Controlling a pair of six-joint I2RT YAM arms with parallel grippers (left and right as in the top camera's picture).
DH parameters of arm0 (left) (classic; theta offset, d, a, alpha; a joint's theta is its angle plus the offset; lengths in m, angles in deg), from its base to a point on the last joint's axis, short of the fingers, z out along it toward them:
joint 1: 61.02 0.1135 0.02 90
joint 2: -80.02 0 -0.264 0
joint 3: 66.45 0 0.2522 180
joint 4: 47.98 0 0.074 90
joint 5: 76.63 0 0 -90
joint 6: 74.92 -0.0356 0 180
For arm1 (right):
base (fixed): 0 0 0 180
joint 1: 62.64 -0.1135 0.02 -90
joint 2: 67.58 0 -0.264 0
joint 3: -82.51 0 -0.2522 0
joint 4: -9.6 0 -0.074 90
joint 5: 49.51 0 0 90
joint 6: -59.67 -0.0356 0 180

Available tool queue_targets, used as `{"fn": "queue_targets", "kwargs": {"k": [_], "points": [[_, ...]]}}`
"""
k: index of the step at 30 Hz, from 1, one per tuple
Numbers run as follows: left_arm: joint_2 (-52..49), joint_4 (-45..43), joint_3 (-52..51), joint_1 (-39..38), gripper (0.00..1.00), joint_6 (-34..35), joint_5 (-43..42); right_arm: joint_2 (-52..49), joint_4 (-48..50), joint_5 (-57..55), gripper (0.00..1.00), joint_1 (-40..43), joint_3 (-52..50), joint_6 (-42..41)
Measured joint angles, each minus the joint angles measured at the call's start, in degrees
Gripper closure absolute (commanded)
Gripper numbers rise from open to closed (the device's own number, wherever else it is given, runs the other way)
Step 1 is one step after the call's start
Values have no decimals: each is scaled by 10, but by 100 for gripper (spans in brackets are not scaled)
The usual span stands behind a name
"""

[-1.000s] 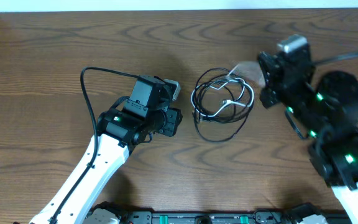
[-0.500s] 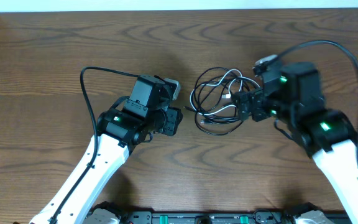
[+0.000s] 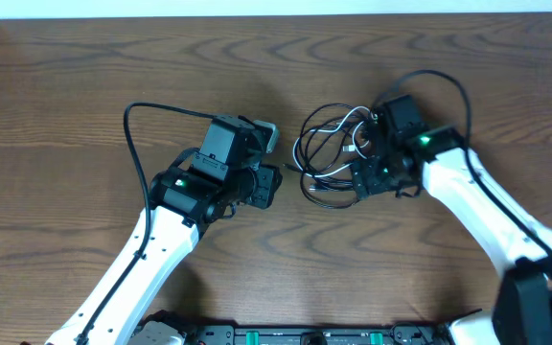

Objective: Untangle cables

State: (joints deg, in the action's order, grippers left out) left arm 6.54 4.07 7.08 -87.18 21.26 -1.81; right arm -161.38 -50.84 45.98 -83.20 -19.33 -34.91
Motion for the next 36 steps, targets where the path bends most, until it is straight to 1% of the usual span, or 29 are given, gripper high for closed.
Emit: {"fn": "queue_targets", "kwargs": {"k": [5, 8, 11, 13, 15, 18, 20, 23, 30, 36], "points": [[0, 0, 0, 0, 54, 0, 0, -70, 72, -5, 8, 0, 0, 118], [0, 0, 0, 0, 54, 0, 0, -98, 108, -11, 9, 0, 0, 170], [0, 0, 0, 0, 54, 0, 0, -112, 138, -19, 12, 0, 0, 198], [0, 0, 0, 0, 54, 0, 0, -117, 151, -24, 16, 0, 0, 208], [0, 0, 0, 0, 54, 0, 0, -118, 162, -26, 25, 0, 0, 218], [0, 0, 0, 0, 54, 0, 0, -119, 176, -28, 31, 0, 0, 223], [0, 0, 0, 0, 54, 0, 0, -119, 180, -29, 38, 0, 0, 223], [0, 0, 0, 0, 54, 0, 0, -119, 186, -27, 40, 0, 0, 222], [0, 0, 0, 0, 54, 0, 0, -120, 201, -10, 42, 0, 0, 216], [0, 0, 0, 0, 54, 0, 0, -120, 212, 22, 47, 0, 0, 213]]}}
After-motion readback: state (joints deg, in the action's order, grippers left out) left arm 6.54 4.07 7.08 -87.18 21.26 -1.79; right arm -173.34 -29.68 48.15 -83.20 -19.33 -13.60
